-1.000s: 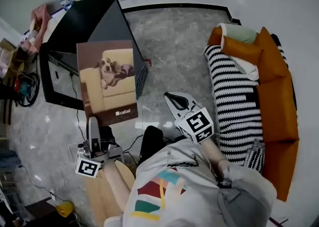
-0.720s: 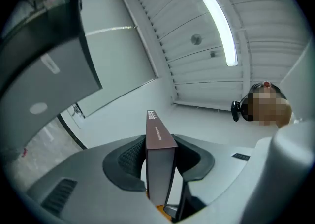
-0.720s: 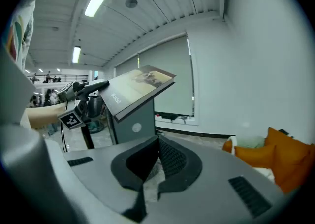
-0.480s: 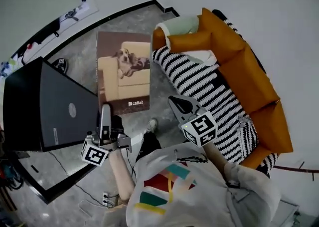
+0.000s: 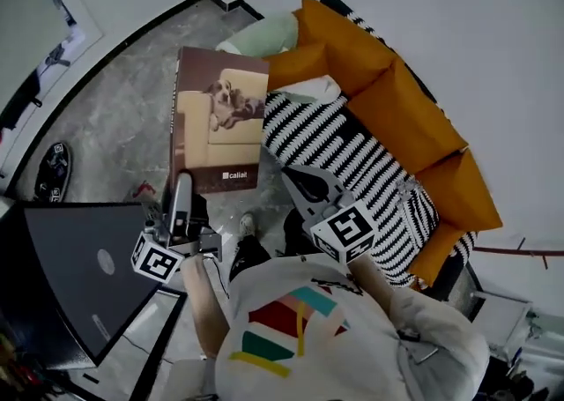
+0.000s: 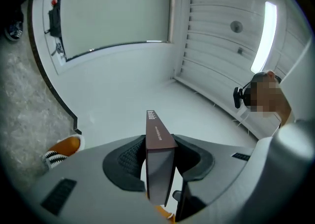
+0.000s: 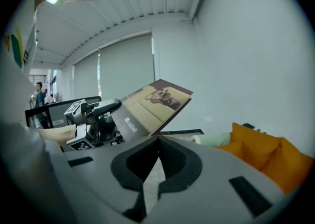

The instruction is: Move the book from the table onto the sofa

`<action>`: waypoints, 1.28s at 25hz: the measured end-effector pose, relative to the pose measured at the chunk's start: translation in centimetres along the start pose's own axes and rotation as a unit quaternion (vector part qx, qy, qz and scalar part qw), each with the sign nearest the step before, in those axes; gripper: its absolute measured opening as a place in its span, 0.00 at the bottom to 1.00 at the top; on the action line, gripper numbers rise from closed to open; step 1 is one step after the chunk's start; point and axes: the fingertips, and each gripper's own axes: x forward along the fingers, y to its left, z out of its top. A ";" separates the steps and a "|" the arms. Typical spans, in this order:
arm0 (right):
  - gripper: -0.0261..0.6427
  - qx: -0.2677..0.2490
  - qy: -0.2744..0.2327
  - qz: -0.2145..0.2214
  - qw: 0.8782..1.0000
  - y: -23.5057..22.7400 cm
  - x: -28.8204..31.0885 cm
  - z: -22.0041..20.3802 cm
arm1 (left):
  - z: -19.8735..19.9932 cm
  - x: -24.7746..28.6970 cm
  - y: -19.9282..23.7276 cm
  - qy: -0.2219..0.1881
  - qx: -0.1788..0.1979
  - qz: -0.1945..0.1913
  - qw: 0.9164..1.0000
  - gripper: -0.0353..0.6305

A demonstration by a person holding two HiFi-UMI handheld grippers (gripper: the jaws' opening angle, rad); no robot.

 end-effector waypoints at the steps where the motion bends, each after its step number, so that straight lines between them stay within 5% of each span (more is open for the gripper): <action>1: 0.06 0.023 0.003 -0.021 1.000 -2.3 -0.9 -1.0 | -1.6 2.0 0.3 0.024 -0.001 0.000 1.000 0.28; 7: 0.06 0.132 -0.006 -0.093 0.987 -16.3 -5.7 -5.6 | -12.2 13.6 0.2 0.128 -0.005 -0.009 0.992 0.28; 13: 0.06 0.099 -0.042 -0.131 0.986 -27.9 -11.8 -4.9 | -21.8 23.1 -0.7 0.147 -0.037 -0.048 0.987 0.28; 18: 0.06 0.117 -0.009 -0.190 0.975 -39.2 -18.7 -10.0 | -31.7 30.3 -1.1 0.202 -0.056 -0.047 0.977 0.28; 25: 0.06 0.159 0.005 -0.266 0.951 -44.2 -22.0 -12.4 | -39.3 32.9 1.0 0.308 -0.065 -0.038 0.948 0.28; 32: 0.06 0.206 0.066 -0.278 0.936 -43.9 -20.6 -17.0 | -47.0 33.3 6.8 0.421 -0.093 -0.013 0.902 0.28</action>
